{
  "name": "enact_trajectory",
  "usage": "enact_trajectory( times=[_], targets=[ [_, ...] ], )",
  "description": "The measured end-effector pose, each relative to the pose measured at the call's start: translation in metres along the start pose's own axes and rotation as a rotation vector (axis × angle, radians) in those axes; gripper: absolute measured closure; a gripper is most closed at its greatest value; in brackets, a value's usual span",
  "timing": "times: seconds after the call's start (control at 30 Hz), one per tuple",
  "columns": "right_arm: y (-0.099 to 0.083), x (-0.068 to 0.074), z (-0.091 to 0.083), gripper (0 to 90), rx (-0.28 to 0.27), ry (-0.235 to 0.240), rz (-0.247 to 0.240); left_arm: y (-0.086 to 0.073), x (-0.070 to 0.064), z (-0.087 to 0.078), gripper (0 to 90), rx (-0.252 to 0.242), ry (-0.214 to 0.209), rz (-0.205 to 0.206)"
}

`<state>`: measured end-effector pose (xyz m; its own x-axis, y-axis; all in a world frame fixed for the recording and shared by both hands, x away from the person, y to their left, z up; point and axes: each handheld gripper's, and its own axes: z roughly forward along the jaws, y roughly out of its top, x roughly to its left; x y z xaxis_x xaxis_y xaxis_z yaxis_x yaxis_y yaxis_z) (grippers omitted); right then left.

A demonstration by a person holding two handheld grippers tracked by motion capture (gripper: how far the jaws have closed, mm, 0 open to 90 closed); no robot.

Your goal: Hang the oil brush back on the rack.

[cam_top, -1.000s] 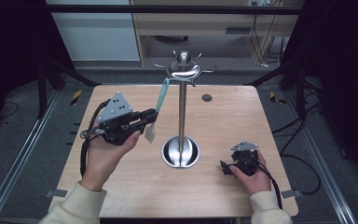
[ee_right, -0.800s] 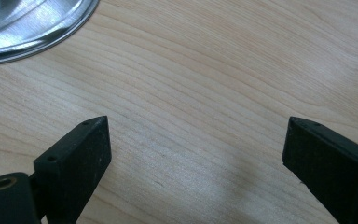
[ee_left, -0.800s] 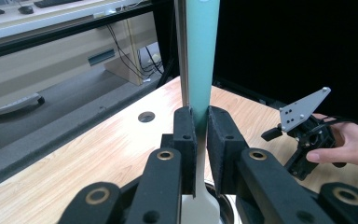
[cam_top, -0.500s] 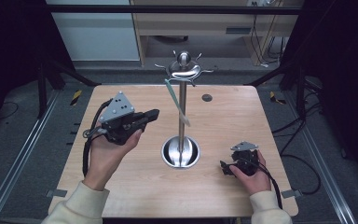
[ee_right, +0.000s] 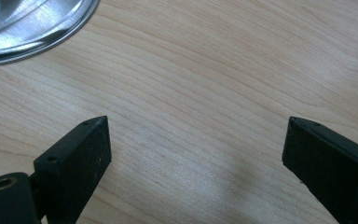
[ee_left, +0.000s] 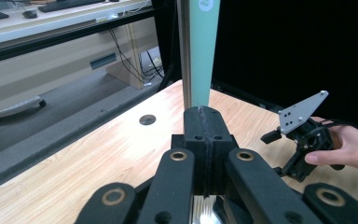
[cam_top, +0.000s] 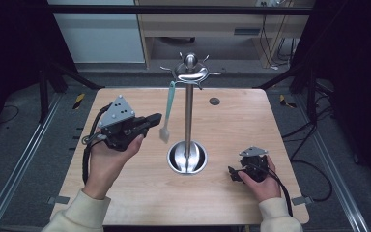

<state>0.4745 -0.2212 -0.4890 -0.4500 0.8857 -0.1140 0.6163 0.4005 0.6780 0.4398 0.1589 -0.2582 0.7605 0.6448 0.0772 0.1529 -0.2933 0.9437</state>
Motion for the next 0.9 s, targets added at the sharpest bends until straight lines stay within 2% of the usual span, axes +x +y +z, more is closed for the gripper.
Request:
enact_trajectory(
  times=[0.1, 0.23, 0.37, 0.57, 0.8, 0.9],
  targets=[
    [0.0, 0.0, 0.0, 8.6, 0.001, 0.0, 0.002, 0.0, -0.002, -0.002, 89.5, -0.007, -0.008, 0.003],
    [0.0, 0.0, 0.0, 8.6, 0.002, -0.001, 0.001, -0.001, -0.006, -0.005, 80.9, -0.015, -0.004, 0.012],
    [0.0, 0.0, 0.0, 8.6, 0.0, -0.001, 0.001, -0.002, -0.008, -0.006, 69.2, -0.021, 0.011, -0.001],
    [0.0, 0.0, 0.0, 8.6, 0.0, -0.001, -0.001, -0.005, -0.01, -0.009, 56.2, -0.025, 0.028, 0.007],
    [0.0, 0.0, 0.0, 8.6, 0.002, -0.002, 0.0, -0.008, -0.015, -0.011, 38.4, -0.04, 0.011, 0.0],
    [0.0, 0.0, 0.0, 8.6, 0.002, -0.003, -0.001, -0.007, -0.019, -0.01, 25.1, -0.04, -0.008, -0.011]
  ],
)
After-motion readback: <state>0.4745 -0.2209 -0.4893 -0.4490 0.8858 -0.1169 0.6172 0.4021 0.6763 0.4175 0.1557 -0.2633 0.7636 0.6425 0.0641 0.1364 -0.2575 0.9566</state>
